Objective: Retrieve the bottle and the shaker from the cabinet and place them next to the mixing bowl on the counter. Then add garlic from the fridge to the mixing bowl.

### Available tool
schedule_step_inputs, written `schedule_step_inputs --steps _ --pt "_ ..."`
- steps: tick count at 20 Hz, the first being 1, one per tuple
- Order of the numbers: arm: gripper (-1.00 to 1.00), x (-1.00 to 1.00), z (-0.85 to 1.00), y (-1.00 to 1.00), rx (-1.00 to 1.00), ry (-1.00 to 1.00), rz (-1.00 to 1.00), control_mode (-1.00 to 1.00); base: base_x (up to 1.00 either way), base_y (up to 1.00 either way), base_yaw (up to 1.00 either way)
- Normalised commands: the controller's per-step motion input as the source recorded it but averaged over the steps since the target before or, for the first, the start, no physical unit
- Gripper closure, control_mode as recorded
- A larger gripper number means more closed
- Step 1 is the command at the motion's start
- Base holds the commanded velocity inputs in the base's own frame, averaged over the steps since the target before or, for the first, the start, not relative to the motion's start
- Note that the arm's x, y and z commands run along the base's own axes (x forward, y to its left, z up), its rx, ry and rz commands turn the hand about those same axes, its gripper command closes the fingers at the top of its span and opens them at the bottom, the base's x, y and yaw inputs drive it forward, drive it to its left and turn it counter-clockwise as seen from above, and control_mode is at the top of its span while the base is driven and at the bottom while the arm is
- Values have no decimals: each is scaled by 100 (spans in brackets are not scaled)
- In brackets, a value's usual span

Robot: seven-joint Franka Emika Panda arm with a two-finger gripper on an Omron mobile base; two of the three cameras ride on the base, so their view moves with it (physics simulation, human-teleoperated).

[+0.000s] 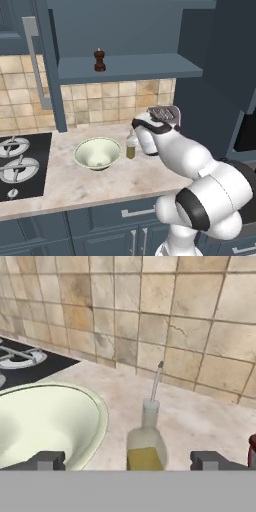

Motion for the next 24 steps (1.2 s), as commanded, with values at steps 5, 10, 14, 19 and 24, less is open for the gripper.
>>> schedule_step_inputs --steps 5,10,14,19,24 --pt "-100 5 70 0 1 31 -14 -100 0 0 0" --pt "-100 0 79 0 3 22 -16 -100 0 0 0" --pt "-100 -50 53 0 8 3 -13 -100 0 0 0" --pt "-100 -70 30 0 9 -12 -6 -100 0 0 0" --pt "-100 -46 47 0 7 -17 0 -100 0 0 0"
